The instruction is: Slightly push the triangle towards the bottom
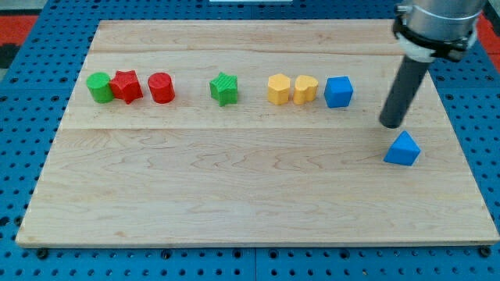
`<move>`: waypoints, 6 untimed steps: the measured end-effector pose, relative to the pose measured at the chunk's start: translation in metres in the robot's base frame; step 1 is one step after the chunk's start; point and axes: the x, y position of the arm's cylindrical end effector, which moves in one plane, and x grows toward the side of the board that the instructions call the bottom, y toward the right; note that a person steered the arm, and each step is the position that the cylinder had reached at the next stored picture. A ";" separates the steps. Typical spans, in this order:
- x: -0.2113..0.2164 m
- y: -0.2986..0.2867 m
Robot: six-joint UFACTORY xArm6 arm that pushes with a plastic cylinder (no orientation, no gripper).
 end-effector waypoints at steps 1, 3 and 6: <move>0.045 -0.003; 0.006 0.002; -0.123 -0.072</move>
